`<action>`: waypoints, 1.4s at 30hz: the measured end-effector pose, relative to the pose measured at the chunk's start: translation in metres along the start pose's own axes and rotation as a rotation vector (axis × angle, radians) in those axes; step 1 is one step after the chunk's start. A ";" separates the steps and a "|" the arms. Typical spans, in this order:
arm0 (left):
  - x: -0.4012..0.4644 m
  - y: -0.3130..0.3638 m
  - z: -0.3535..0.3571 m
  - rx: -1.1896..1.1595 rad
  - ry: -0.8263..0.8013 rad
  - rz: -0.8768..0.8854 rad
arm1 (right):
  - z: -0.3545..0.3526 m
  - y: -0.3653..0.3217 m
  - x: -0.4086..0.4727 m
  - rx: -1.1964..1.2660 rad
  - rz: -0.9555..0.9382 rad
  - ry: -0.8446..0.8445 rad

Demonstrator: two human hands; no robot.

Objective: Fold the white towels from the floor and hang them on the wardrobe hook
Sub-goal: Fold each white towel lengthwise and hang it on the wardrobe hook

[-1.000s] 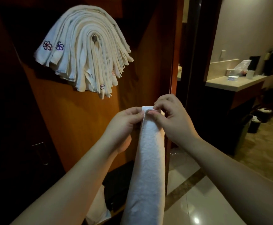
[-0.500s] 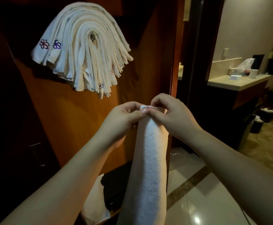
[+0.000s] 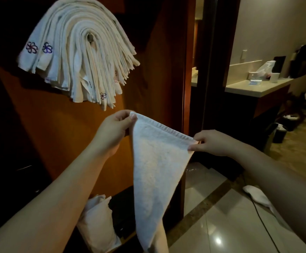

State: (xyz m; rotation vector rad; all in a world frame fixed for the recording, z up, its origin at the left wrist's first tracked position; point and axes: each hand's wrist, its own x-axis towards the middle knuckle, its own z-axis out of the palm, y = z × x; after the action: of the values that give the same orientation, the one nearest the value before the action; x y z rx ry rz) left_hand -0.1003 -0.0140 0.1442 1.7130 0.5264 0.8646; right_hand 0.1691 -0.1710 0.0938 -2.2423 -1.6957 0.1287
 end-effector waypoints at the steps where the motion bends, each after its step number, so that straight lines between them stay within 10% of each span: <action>1: 0.002 -0.001 -0.002 0.038 0.007 0.005 | 0.000 0.004 0.000 -0.007 0.014 0.007; 12: 0.007 -0.020 -0.019 0.688 0.260 0.279 | -0.023 -0.025 0.002 0.225 -0.001 0.609; 28: -0.008 -0.036 -0.028 -0.133 0.078 0.094 | 0.008 -0.055 0.000 0.568 0.070 0.592; 42: -0.074 -0.128 0.051 0.032 0.485 -0.380 | 0.127 -0.058 -0.023 1.522 0.784 0.342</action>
State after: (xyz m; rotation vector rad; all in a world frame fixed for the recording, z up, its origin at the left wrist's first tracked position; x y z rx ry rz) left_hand -0.0983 -0.0595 -0.0057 1.3604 1.1540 0.9919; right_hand 0.0756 -0.1531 -0.0105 -1.3513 -0.1267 0.8104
